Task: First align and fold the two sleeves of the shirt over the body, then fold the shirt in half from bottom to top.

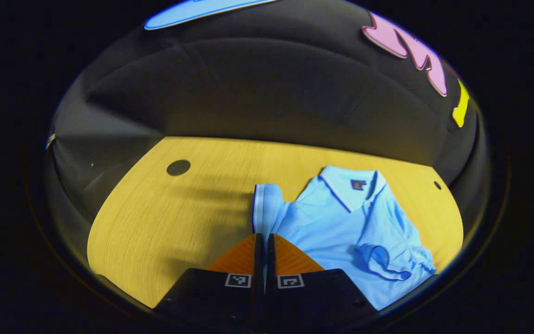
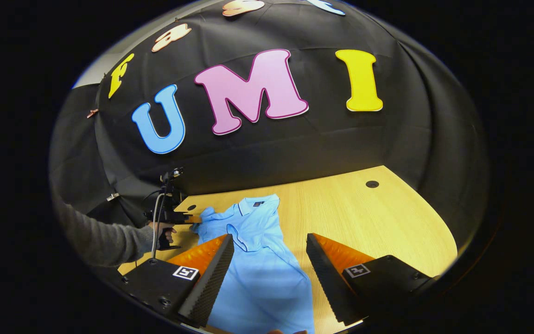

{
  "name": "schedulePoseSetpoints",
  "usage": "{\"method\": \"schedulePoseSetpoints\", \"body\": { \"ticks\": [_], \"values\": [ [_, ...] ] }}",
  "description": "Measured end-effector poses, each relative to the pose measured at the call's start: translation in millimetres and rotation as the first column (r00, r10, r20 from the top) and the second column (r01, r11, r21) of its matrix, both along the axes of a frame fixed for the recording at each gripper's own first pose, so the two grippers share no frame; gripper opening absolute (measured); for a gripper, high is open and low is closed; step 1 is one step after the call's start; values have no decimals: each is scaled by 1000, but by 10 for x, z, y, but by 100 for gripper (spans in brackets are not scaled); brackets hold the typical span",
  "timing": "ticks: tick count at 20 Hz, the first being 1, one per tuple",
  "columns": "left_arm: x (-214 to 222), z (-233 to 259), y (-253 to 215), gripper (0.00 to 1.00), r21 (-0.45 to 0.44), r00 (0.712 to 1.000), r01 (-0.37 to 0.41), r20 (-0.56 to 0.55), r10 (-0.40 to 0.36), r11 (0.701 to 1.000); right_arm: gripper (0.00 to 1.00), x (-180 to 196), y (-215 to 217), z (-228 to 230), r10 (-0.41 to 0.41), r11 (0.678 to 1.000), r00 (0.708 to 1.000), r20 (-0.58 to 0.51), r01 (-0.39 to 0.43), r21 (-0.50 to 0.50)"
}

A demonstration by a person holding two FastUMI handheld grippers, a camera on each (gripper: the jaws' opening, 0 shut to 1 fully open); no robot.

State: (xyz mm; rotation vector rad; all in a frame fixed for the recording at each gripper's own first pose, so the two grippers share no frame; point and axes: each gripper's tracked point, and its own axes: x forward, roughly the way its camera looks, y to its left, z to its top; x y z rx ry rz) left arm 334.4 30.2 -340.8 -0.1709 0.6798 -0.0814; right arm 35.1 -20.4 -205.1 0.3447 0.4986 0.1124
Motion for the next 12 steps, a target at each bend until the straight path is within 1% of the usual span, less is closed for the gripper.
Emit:
{"method": "schedulePoseSetpoints", "body": {
  "ticks": [4, 6, 9, 12],
  "values": [
    [-93, 332, -314, 6, -9, 995, 77, 72, -76, 997, 98, -39, -19, -5, -8, 1000, 1000, -3, 8, 6],
    [-159, 454, -541, 6, 11, 986, 133, 101, -133, 991, 98, -69, -36, -2, -8, 1000, 1000, -3, 8, 3],
    [-332, 588, -931, 6, 49, 963, 230, 134, -235, 972, 98, -119, -53, 1, -11, 1000, 1000, -4, 11, 2],
    [-490, 624, -1337, 6, 83, 937, 312, 139, -321, 946, 98, -173, -78, -14, -21, 1000, 1000, -14, 21, 7]
  ]
}}
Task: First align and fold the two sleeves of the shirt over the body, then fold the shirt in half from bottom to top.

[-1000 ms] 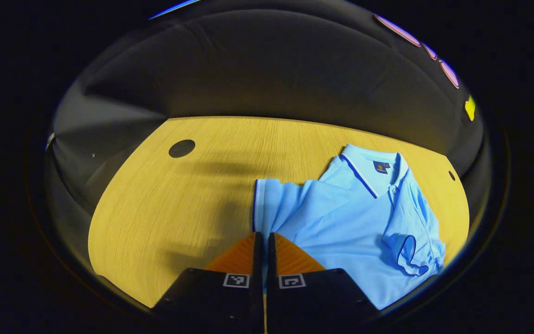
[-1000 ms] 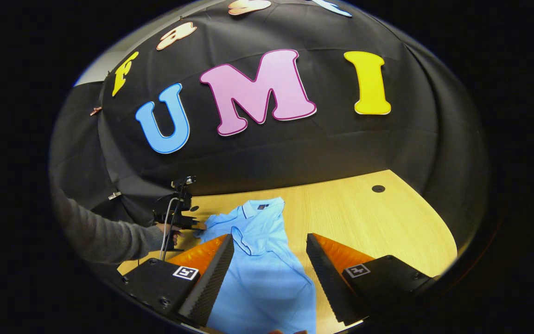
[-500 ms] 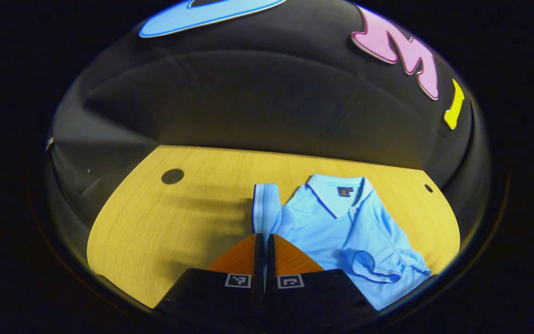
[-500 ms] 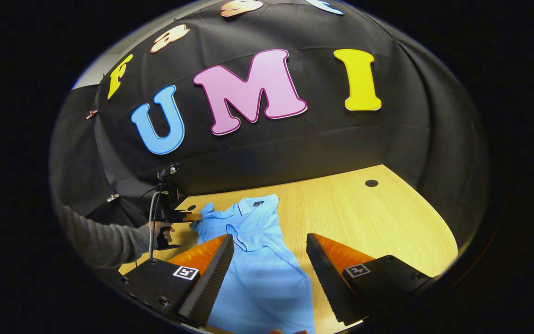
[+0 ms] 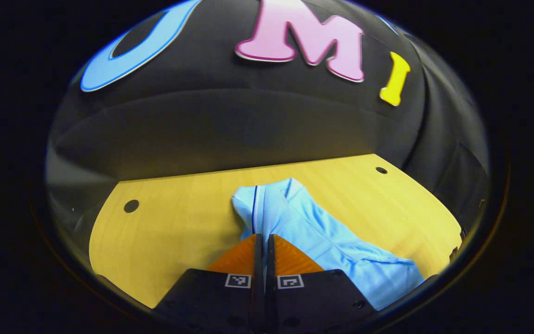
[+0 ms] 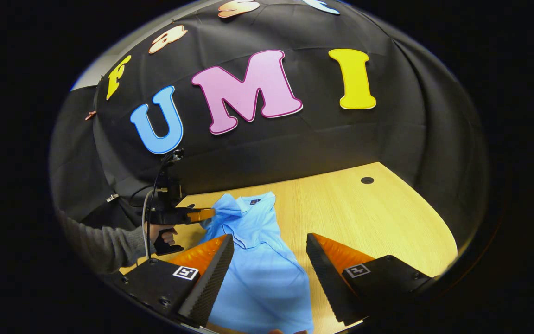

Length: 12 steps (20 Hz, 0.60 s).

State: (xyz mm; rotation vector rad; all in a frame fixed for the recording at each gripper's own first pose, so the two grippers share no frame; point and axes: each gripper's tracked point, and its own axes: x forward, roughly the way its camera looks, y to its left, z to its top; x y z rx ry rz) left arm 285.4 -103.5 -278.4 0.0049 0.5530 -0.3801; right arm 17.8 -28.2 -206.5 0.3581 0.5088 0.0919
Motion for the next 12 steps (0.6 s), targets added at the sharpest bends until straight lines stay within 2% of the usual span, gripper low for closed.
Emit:
{"method": "schedulePoseSetpoints", "body": {
  "ticks": [4, 9, 12],
  "values": [
    [-168, -66, -332, 6, 88, 996, 79, 23, -82, 993, 98, -65, -53, 13, -21, 1000, 1000, -4, 21, 6],
    [-185, -285, -517, 6, 258, 996, 64, 42, -77, 964, 98, -136, -153, 7, -41, 999, 999, -11, 41, 5],
    [-242, -345, -701, 6, 310, 991, 96, 58, -119, 946, 98, -180, -227, -13, -61, 998, 998, -18, 61, 8]
  ]
}}
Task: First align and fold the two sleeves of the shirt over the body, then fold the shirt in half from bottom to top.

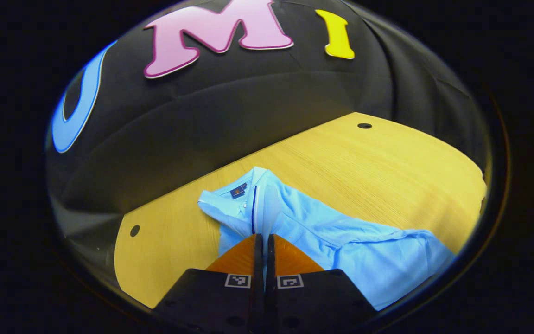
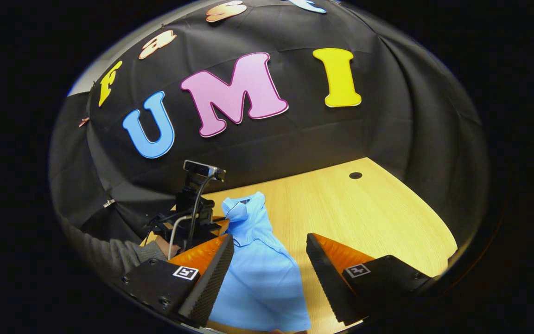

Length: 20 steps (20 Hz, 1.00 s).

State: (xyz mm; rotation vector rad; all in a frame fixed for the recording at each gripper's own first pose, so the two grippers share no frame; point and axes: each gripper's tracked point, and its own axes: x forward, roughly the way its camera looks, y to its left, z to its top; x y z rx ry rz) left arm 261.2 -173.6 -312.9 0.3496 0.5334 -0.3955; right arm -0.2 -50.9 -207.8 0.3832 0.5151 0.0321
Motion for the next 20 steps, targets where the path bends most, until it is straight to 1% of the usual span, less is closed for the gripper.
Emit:
{"method": "schedulePoseSetpoints", "body": {
  "ticks": [3, 6, 7, 8, 9, 10, 12, 13, 14, 15, 16, 18, 19, 20],
  "values": [
    [-44, -136, -183, 6, 5, 998, 52, -32, -52, 999, 98, -36, -84, -4, -16, 1000, 1000, -2, 16, -4],
    [-59, -327, -256, 6, 45, 995, 68, -79, -65, 997, 98, -83, -139, -10, -28, 1000, 1000, -8, 28, -4],
    [-59, -383, -253, 1, 67, 994, 71, -86, -65, 995, 98, -92, -155, -17, -31, 999, 999, -11, 31, -6],
    [-61, -426, -244, 7, 88, 994, 76, -85, -68, 993, 98, -106, -179, -19, -35, 999, 999, -12, 35, -6],
    [-69, -449, -255, 9, 100, 993, 82, -88, -73, 992, 98, -112, -194, -27, -38, 999, 999, -15, 38, -7],
    [-53, -470, -250, 16, 109, 994, 83, -84, -74, 991, 98, -119, -215, -24, -40, 999, 999, -16, 40, -8],
    [-62, -488, -260, 23, 110, 993, 91, -90, -82, 990, 98, -137, -243, -25, -45, 999, 999, -17, 45, -9],
    [-55, -486, -249, 24, 116, 993, 90, -88, -80, 989, 98, -138, -263, -29, -47, 999, 999, -20, 47, -8],
    [-42, -485, -232, 35, 122, 994, 85, -82, -75, 989, 98, -146, -261, -33, -49, 999, 999, -22, 48, -6],
    [-30, -473, -215, 43, 127, 994, 80, -78, -71, 989, 98, -143, -263, -29, -51, 999, 998, -23, 50, -4],
    [-19, -465, -201, 43, 128, 995, 76, -71, -68, 989, 98, -162, -260, -30, -50, 999, 998, -25, 50, -2],
    [-1, -454, -167, 58, 129, 996, 69, -64, -61, 989, 98, -174, -254, -25, -48, 999, 998, -27, 48, -3],
    [6, -442, -152, 61, 130, 997, 64, -59, -57, 989, 98, -183, -251, -19, -46, 999, 999, -27, 46, -3],
    [19, -430, -138, 71, 129, 997, 62, -52, -56, 990, 98, -194, -240, -20, -45, 999, 999, -27, 44, -4]
  ]
}}
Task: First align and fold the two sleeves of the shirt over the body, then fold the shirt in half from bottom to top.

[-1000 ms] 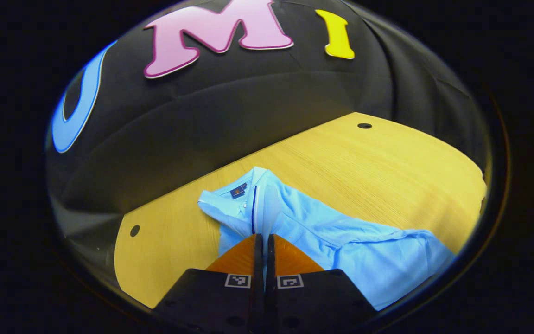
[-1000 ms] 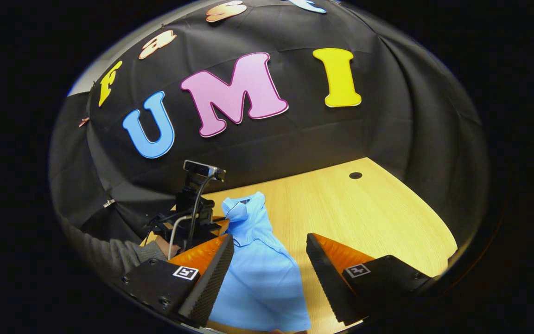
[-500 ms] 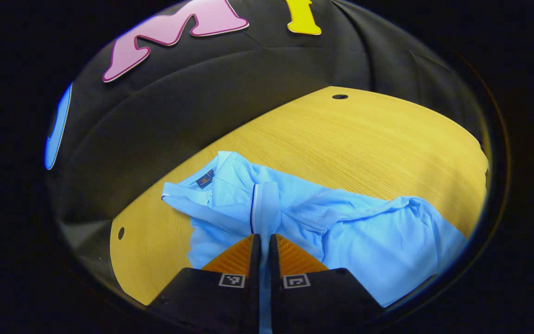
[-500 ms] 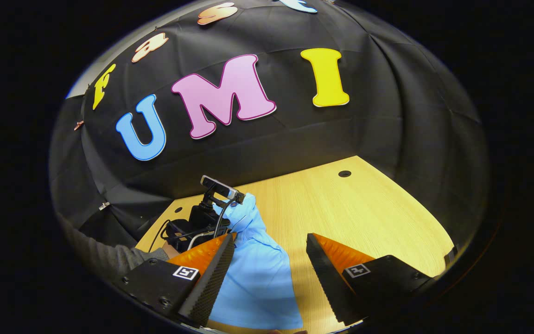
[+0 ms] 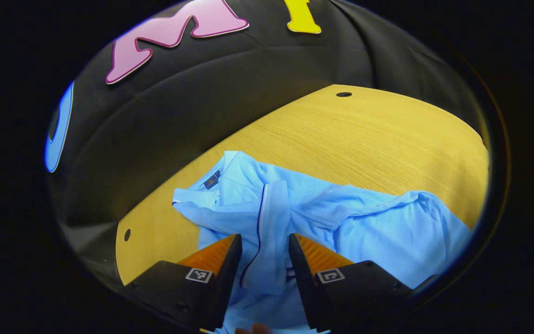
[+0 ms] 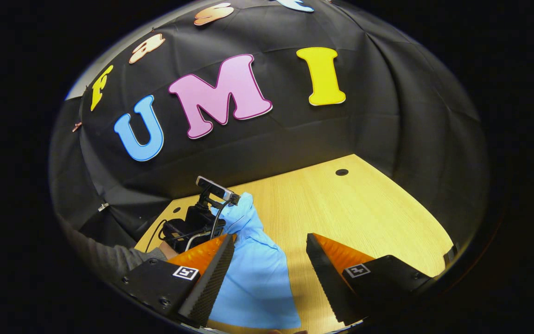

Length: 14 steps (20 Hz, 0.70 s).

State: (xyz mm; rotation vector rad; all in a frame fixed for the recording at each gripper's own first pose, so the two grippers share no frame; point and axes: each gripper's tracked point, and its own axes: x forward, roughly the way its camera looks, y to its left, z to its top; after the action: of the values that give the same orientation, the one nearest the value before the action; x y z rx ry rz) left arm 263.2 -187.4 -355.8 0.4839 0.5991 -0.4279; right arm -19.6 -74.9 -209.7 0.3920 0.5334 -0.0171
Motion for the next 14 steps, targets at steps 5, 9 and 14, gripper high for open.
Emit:
{"method": "schedulePoseSetpoints", "body": {
  "ticks": [5, 9, 14],
  "values": [
    [10, 174, 56, 90, -13, 998, -13, 56, 14, 1000, 98, -20, 43, 44, 5, 1000, 1000, 4, -5, -1],
    [-77, 559, 134, 95, -36, 988, -15, 155, 21, 999, 98, -58, 106, 94, 14, 1000, 1000, 7, -14, -8],
    [-624, 1151, 448, 95, -182, 980, -37, 185, 71, 983, 98, -187, 166, 33, 32, 998, 999, -31, -33, -44]
  ]
}}
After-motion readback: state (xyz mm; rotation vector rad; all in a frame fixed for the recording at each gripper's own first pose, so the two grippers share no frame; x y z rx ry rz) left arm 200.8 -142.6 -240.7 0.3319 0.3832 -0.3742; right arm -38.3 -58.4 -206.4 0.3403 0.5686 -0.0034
